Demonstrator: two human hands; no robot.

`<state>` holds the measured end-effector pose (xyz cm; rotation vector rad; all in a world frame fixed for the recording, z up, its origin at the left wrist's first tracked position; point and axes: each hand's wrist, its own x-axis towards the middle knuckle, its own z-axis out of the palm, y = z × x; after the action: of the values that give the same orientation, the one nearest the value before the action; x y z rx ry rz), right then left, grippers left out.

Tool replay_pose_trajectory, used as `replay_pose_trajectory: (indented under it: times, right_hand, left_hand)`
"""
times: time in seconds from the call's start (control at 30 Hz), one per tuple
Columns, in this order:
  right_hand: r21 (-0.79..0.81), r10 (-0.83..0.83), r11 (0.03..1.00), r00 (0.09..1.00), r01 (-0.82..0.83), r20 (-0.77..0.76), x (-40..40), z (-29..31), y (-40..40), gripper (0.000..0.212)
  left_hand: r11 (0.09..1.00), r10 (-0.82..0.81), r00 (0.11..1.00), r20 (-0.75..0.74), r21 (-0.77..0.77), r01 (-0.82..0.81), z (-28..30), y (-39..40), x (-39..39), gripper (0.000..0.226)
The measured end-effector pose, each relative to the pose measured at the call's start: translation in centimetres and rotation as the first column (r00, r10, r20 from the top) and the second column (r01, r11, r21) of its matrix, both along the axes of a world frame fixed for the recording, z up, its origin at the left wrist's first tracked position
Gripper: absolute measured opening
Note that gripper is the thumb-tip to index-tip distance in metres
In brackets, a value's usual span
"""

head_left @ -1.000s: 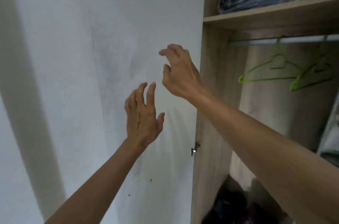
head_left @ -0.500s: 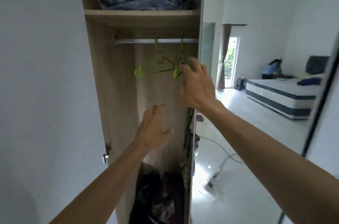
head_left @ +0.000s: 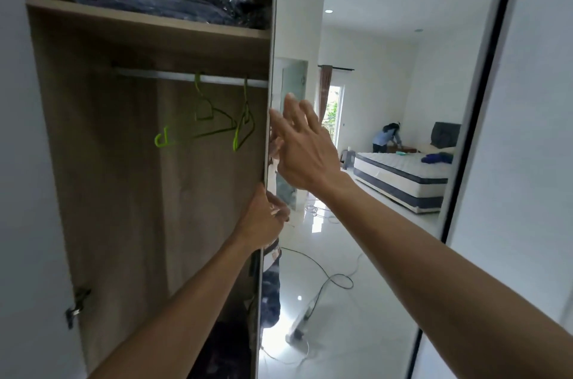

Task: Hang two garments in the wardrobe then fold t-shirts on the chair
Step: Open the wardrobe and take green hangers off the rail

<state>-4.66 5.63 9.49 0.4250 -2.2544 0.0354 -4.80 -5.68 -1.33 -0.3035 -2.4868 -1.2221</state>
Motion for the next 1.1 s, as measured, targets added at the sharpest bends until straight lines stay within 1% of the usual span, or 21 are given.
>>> replay_pose_trajectory:
  times: [0.17, 0.3, 0.37, 0.43, 0.57, 0.67, 0.8, 0.83, 0.9, 0.97, 1.0, 1.07, 1.1]
  right_hand:
    - [0.007, 0.011, 1.000, 1.000, -0.011, -0.011, -0.3, -0.1, 0.5, 0.070]
    - [-0.024, 0.002, 1.000, 1.000, -0.002, -0.003, 1.5, 0.3, 0.3, 0.068]
    - [-0.043, 0.002, 0.999, 1.000, -0.003, -0.007, 3.1, 0.5, 0.1, 0.071]
    - [-0.059, 0.002, 0.998, 0.999, -0.004, -0.038, 4.7, 0.9, 0.0, 0.077]
    - [-0.066, -0.022, 0.998, 0.995, 0.015, -0.102, 8.7, 1.7, 0.0, 0.079]
    - [-0.103, -0.060, 0.994, 0.983, 0.043, -0.171, 11.9, 2.3, 0.6, 0.080]
    - [-0.109, -0.159, 0.985, 0.954, 0.135, -0.253, 16.8, 2.9, 2.7, 0.082]
    - [-0.103, -0.179, 0.982, 0.946, 0.157, -0.270, 18.0, 3.1, 3.6, 0.081]
    - [-0.088, -0.243, 0.970, 0.920, 0.227, -0.306, 20.1, 3.5, 5.3, 0.078]
    - [-0.077, -0.330, 0.943, 0.881, 0.324, -0.340, 22.3, 3.8, 7.3, 0.075]
    - [-0.073, -0.373, 0.926, 0.859, 0.372, -0.351, 23.3, 3.9, 8.4, 0.076]
    - [-0.078, -0.439, 0.894, 0.825, 0.442, -0.356, 25.3, 4.1, 10.7, 0.080]
    - [-0.081, -0.469, 0.877, 0.806, 0.474, -0.360, 26.4, 4.2, 12.0, 0.081]
  left_hand:
    - [1.000, -0.004, 1.000, 0.005, 0.022, 0.004, -0.1, 0.2, -0.7, 0.020]
    - [0.997, -0.021, 0.999, 0.043, 0.079, 0.018, 0.1, 0.0, 0.2, 0.022]
    - [0.997, -0.028, 0.999, 0.039, 0.067, 0.025, -0.1, 0.0, 1.2, 0.027]
    - [0.998, -0.039, 0.999, 0.002, 0.051, 0.039, 0.0, 0.1, 2.9, 0.026]
    - [0.993, -0.116, 0.993, -0.025, 0.010, 0.117, 0.3, 0.5, 7.0, 0.035]
    - [0.984, -0.174, 0.985, 0.015, -0.024, 0.175, 0.4, 1.4, 10.1, 0.033]
    - [0.942, -0.332, 0.943, -0.025, -0.049, 0.331, 0.7, 3.7, 14.6, 0.032]
    - [0.924, -0.381, 0.924, -0.020, -0.051, 0.380, 1.0, 4.5, 15.7, 0.035]
    - [0.892, -0.445, 0.895, -0.024, -0.103, 0.440, 1.5, 6.5, 17.5, 0.046]
    - [0.868, -0.490, 0.867, -0.090, -0.141, 0.476, 1.6, 8.8, 19.1, 0.058]
    - [0.853, -0.519, 0.847, -0.118, -0.126, 0.506, 1.5, 10.2, 19.7, 0.066]
    - [0.817, -0.576, 0.803, -0.152, -0.083, 0.571, 1.1, 12.9, 20.7, 0.097]
    - [0.801, -0.599, 0.783, -0.171, -0.102, 0.590, 1.0, 14.5, 21.3, 0.110]
